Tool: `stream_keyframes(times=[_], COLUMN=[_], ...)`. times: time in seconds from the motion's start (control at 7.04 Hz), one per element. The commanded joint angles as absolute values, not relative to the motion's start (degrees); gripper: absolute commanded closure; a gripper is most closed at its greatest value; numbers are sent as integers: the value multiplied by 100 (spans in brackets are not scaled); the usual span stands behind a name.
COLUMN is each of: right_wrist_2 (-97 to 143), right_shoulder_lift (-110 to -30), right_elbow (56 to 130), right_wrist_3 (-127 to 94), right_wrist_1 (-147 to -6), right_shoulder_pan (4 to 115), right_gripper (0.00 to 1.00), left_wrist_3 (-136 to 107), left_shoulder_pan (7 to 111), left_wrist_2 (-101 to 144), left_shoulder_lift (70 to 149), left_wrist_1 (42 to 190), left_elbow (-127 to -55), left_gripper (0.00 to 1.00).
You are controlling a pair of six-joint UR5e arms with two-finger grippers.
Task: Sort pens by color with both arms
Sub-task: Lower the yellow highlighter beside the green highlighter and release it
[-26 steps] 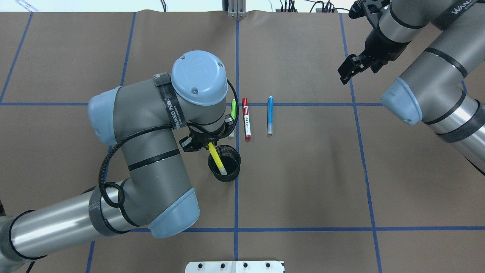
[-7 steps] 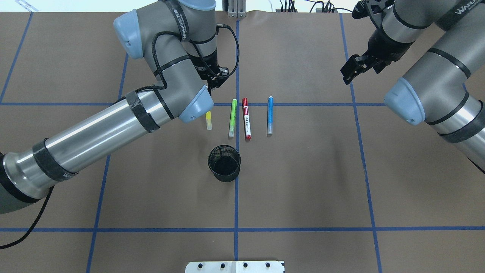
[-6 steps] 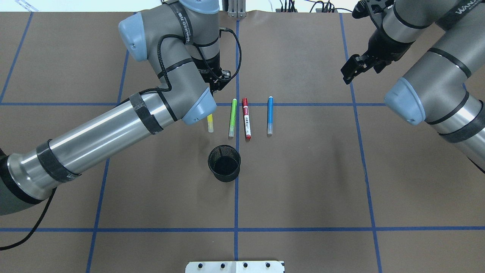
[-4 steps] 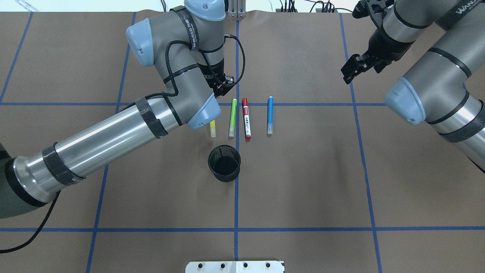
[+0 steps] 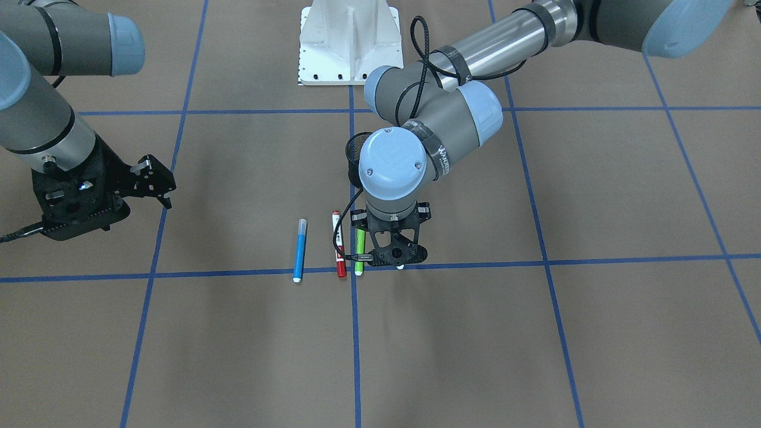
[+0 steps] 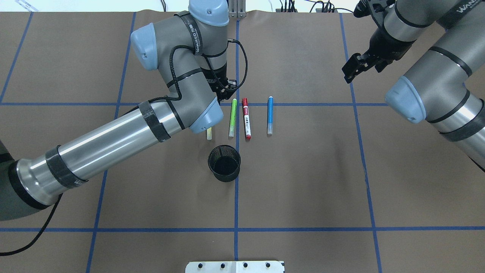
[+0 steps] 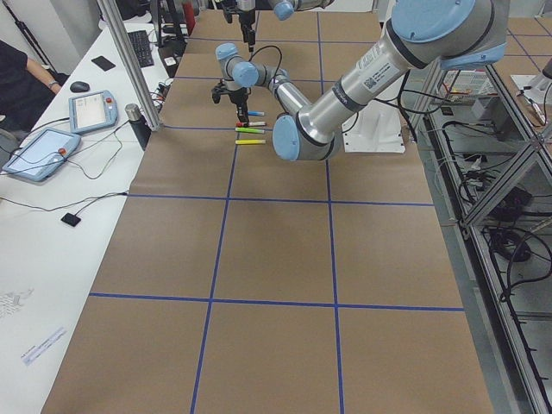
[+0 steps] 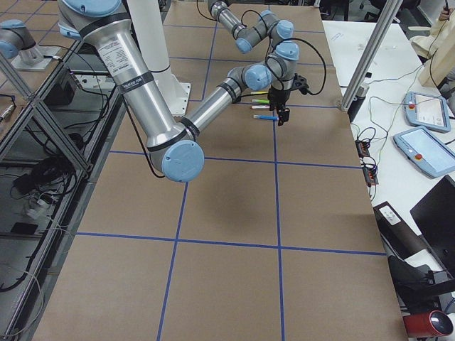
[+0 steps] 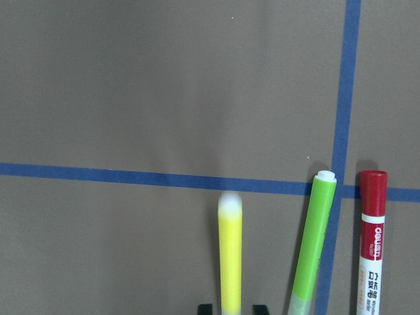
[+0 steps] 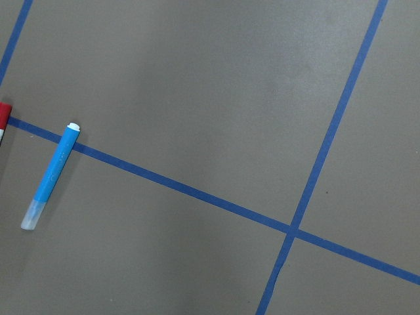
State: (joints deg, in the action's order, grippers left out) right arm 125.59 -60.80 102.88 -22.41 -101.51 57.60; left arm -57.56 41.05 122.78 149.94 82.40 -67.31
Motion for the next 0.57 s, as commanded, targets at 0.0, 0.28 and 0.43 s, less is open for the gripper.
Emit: stream_keyframes(times=[0.0,0.28,0.43], right_wrist_2=[12725,12858,12998], right_shoulder_lift=[-6091,-6091,-6091], right_elbow=[10266,10047,9733], right_wrist_3=[-2250,-2250,-2119], right_wrist_1=[-10160,-10178,-10091], right_shoulder_pan=[5853,6203,6388], right_gripper=[1,1,1], left_wrist_3=[-5757,-5522,-4989], left_shoulder_pan=[4174,4647,5024], left_wrist_2=[12278,12331,12522], left_shoulder_lift=[14977,14593,14285], left_wrist_1=[8244,8200,8148], left_elbow=[-6889,-7660,-8047], left_gripper=[27,2,1])
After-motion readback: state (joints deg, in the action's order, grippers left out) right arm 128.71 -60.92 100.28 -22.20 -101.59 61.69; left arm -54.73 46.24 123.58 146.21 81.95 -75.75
